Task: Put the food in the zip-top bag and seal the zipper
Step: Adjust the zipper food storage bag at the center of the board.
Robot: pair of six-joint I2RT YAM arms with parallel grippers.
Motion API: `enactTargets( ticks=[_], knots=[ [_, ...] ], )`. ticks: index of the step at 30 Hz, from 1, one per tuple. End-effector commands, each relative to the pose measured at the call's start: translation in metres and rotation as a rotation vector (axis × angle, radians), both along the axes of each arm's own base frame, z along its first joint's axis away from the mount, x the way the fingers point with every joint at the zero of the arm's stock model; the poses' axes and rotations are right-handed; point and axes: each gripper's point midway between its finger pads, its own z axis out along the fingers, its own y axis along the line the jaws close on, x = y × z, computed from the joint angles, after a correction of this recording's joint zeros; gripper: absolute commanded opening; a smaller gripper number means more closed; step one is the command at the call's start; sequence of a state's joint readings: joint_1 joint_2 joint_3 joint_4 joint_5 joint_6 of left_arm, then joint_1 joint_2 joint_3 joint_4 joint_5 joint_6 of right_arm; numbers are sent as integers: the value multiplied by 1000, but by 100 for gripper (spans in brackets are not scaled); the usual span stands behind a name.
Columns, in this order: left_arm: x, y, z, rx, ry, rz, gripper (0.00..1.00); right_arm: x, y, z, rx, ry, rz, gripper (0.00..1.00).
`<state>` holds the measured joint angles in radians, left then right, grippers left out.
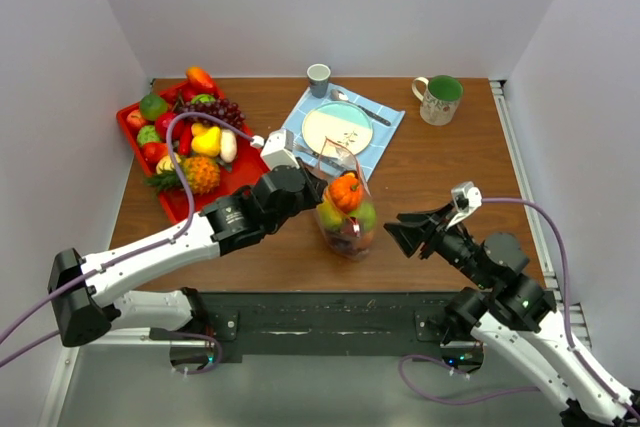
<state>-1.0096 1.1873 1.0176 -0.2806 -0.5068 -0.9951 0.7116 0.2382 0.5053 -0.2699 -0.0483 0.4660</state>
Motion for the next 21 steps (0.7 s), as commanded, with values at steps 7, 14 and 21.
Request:
enactTargets(
  ticks=[7, 14, 21],
  knots=[
    [21, 19, 27, -71, -42, 81, 0, -1, 18, 0, 9, 18, 79, 54],
    [17, 47, 26, -70, -41, 139, 0, -5, 33, 0, 5, 10, 123, 53],
    [4, 80, 25, -78, -41, 198, 0, -21, 71, -12, -113, -26, 146, 54]
  ],
)
